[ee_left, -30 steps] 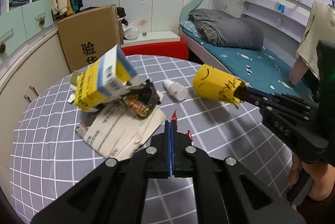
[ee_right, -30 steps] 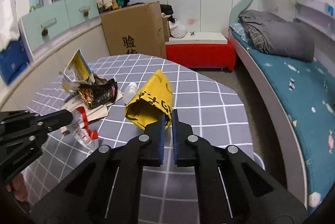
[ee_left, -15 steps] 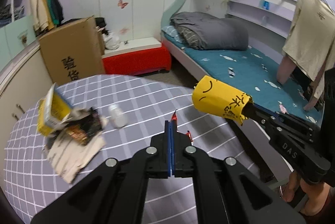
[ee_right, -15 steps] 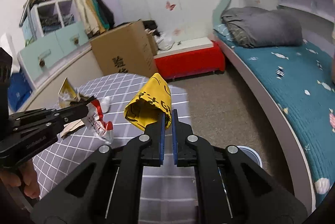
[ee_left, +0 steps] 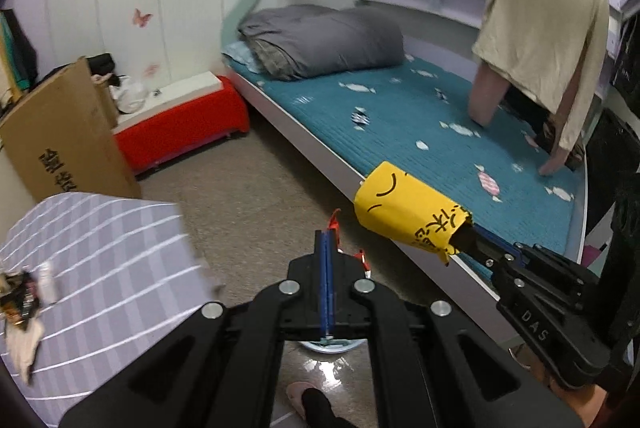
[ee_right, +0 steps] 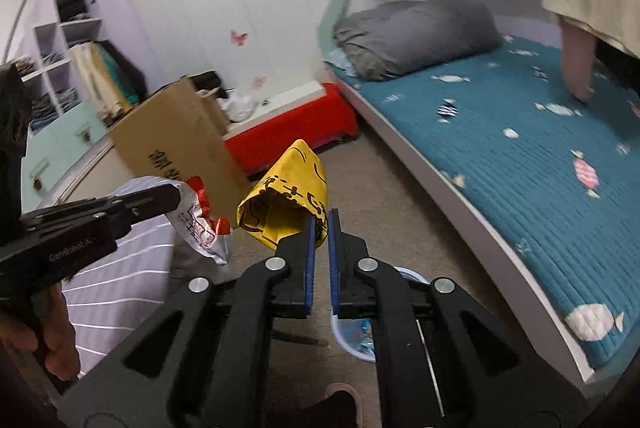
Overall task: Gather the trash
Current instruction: 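Carry both items over the blue bucket and open both tools to drop them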
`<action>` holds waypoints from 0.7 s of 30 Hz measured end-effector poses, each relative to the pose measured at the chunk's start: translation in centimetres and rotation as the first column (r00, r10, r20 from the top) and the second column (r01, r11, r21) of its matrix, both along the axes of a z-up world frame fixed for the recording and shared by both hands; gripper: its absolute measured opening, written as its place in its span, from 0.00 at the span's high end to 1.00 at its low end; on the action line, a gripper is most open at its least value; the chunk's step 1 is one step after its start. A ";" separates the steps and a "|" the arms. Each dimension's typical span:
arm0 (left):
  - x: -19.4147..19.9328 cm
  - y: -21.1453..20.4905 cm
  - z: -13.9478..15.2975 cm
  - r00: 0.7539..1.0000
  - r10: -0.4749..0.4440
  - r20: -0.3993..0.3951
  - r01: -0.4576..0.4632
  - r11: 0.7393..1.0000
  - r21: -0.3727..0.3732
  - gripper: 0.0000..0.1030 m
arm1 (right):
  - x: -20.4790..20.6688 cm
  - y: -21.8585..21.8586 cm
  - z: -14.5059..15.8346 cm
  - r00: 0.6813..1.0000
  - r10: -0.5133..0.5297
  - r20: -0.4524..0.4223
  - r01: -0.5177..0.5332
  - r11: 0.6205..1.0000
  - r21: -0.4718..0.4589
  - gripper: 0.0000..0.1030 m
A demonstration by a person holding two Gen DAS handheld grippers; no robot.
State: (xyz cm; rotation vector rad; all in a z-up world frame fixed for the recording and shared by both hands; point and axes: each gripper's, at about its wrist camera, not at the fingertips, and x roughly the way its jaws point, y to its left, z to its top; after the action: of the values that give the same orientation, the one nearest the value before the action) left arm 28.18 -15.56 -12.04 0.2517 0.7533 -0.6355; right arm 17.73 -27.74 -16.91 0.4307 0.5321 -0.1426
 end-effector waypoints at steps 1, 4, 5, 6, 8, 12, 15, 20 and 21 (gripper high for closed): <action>0.2 -1.5 -0.9 1.000 -0.004 -0.011 0.005 1.000 0.014 0.99 | -0.1 -1.0 -0.7 1.000 -0.015 -0.009 0.015 1.000 0.008 0.94; 0.8 -4.2 -3.3 0.999 0.002 -0.037 -0.001 0.999 0.043 0.99 | -0.3 -3.3 -2.6 0.999 -0.042 -0.027 0.043 0.998 0.036 0.94; 1.1 -5.4 -4.5 0.999 0.005 -0.050 -0.002 0.998 0.059 0.99 | -0.3 -3.8 -3.1 0.998 -0.049 -0.031 0.050 0.998 0.046 0.94; 1.4 -6.1 -5.2 0.998 0.004 -0.061 0.000 0.998 0.064 0.99 | -0.3 -4.5 -4.0 0.998 -0.057 -0.040 0.059 0.997 0.056 0.94; 2.1 -7.6 -7.1 0.996 0.002 -0.089 0.005 0.996 0.085 0.99 | -0.2 -5.5 -5.1 0.996 -0.068 -0.054 0.072 0.994 0.076 0.94; 3.8 -8.9 -9.8 0.992 0.026 -0.124 -0.011 0.992 0.122 0.99 | 0.8 -7.1 -7.5 0.993 -0.082 -0.089 0.091 0.990 0.107 0.94; 5.1 -9.0 -11.4 0.987 0.067 -0.146 -0.049 0.991 0.122 0.98 | 1.5 -7.4 -8.7 0.991 -0.083 -0.106 0.095 0.989 0.114 0.94; 6.2 -9.3 -14.0 0.976 0.095 -0.197 -0.061 0.983 0.174 0.38 | 2.6 -7.9 -10.6 0.988 -0.070 -0.141 0.089 0.988 0.130 0.94; 6.1 -9.2 -14.1 0.979 0.104 -0.177 -0.072 0.981 0.181 0.38 | 2.7 -7.8 -10.9 0.987 -0.067 -0.147 0.087 0.988 0.130 0.94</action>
State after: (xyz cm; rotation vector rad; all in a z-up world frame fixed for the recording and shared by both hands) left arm 34.28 -24.73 -26.16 0.3204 0.9964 -0.5138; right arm 20.48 -35.58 -27.82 0.5772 0.6679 -0.2136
